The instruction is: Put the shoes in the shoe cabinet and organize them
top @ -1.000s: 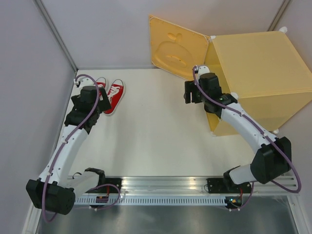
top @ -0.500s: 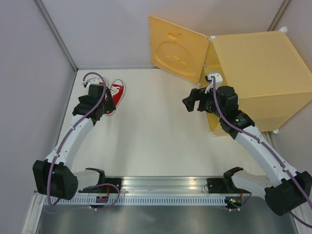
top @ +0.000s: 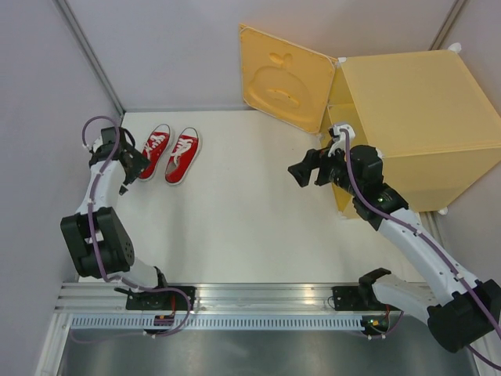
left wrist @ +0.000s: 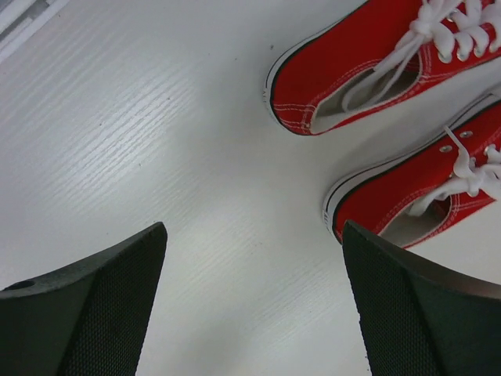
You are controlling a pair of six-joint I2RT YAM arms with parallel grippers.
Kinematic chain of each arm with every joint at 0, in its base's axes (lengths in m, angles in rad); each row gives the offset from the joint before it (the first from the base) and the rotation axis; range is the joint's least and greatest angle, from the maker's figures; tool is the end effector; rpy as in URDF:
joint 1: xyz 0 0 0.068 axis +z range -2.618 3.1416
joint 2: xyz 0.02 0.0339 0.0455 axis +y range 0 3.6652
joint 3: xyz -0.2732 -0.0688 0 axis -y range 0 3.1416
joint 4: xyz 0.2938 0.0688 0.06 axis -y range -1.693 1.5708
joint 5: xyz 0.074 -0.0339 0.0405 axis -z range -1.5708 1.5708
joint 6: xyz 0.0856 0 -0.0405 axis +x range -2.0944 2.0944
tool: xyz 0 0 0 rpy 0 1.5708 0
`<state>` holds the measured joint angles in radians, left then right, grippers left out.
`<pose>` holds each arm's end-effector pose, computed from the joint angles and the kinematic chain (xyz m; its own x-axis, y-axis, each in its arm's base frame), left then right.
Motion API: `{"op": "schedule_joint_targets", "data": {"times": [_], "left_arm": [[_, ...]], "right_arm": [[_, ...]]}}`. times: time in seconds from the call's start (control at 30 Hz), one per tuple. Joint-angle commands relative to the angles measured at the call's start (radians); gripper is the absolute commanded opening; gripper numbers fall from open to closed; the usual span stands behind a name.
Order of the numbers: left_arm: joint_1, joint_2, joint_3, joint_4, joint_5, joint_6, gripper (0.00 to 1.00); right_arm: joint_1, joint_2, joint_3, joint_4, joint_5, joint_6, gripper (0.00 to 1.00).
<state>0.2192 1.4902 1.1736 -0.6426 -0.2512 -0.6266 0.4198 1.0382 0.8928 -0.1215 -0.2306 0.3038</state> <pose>0.3721 0.1047 0.2229 -0.4421 -0.6804 -0.5844 -0.7521 0.6363 -0.1718 0.2956 0.1534 0.3242 -0.4087 0.1365 -0.9024 -0.4987 0.7947 0.3461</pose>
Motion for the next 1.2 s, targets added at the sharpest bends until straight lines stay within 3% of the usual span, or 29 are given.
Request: {"op": "schedule_joint_targets", "data": {"times": [0.0, 0.23, 0.57, 1.17], "left_arm": [[0.031, 0.099, 0.069, 0.021, 0.084, -0.11, 0.94], [0.054, 0.247, 0.199, 0.031, 0.032, -0.137, 0.88], [0.065, 0.358, 0.264, 0.031, -0.008, -0.119, 0.77], [0.054, 0.444, 0.227, 0.023, 0.003, -0.059, 0.77]], "right_arm": [[0.02, -0.026, -0.006, 0.048, -0.007, -0.003, 0.98], [0.059, -0.02, 0.003, 0.03, 0.02, -0.028, 0.97], [0.089, 0.014, 0.015, 0.014, 0.068, -0.06, 0.97], [0.114, 0.029, -0.002, 0.029, 0.131, -0.08, 0.97]]}}
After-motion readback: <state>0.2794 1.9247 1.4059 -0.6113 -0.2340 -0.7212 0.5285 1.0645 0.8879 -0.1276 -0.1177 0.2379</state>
